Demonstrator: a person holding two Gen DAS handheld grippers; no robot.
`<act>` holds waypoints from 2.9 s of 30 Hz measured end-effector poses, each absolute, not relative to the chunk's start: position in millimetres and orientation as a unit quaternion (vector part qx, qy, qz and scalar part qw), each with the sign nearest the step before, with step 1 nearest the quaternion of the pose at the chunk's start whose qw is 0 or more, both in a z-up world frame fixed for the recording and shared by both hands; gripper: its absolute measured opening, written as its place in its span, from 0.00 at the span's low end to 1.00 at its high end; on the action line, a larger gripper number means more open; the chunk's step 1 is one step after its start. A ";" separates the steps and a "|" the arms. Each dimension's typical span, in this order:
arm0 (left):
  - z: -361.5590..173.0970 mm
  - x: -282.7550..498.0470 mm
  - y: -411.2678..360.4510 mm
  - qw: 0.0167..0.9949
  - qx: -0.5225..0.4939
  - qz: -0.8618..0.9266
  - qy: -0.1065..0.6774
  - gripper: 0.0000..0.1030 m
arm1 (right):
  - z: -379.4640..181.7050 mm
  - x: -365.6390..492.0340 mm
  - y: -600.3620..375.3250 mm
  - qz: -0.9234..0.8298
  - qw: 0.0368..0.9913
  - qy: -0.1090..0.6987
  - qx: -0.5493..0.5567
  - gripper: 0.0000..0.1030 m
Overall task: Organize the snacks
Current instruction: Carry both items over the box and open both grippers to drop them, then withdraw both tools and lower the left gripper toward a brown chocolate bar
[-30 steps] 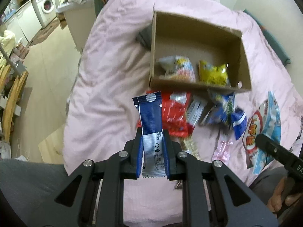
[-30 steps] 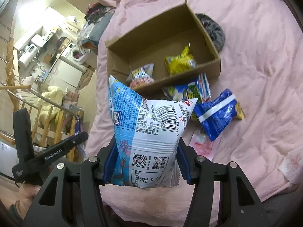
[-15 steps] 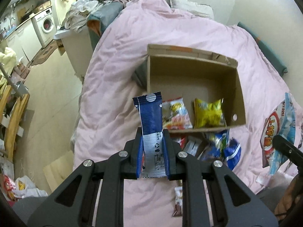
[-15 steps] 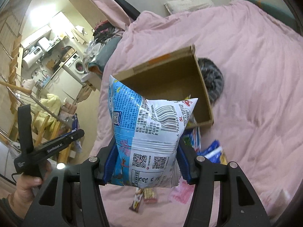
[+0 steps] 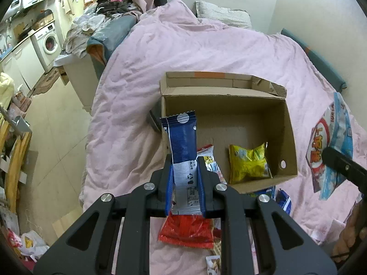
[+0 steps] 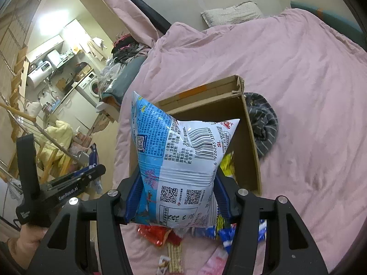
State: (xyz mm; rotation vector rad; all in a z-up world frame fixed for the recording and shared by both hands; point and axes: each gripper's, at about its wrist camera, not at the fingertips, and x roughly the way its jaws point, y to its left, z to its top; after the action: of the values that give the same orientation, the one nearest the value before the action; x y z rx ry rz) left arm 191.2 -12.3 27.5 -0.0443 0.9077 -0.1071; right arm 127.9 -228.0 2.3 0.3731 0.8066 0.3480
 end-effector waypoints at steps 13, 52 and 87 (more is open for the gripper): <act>-3.6 238.1 -26.2 0.902 -0.033 -0.066 0.426 0.15 | -27.5 194.3 -219.2 0.161 0.889 0.399 0.155 0.57; -36.6 279.4 -57.6 0.886 -0.014 -0.095 0.455 0.58 | -48.6 226.5 -227.7 0.128 0.894 0.408 0.130 0.85; 12.8 194.4 -26.4 0.912 -0.036 -0.089 0.398 0.88 | -31.6 135.5 -233.2 0.119 0.898 0.399 0.142 0.93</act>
State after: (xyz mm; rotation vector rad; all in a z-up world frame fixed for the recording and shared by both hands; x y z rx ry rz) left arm 194.4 -26.4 12.8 -0.0736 0.8204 -0.1831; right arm 135.5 -233.2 -31.6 0.2936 0.8272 0.2471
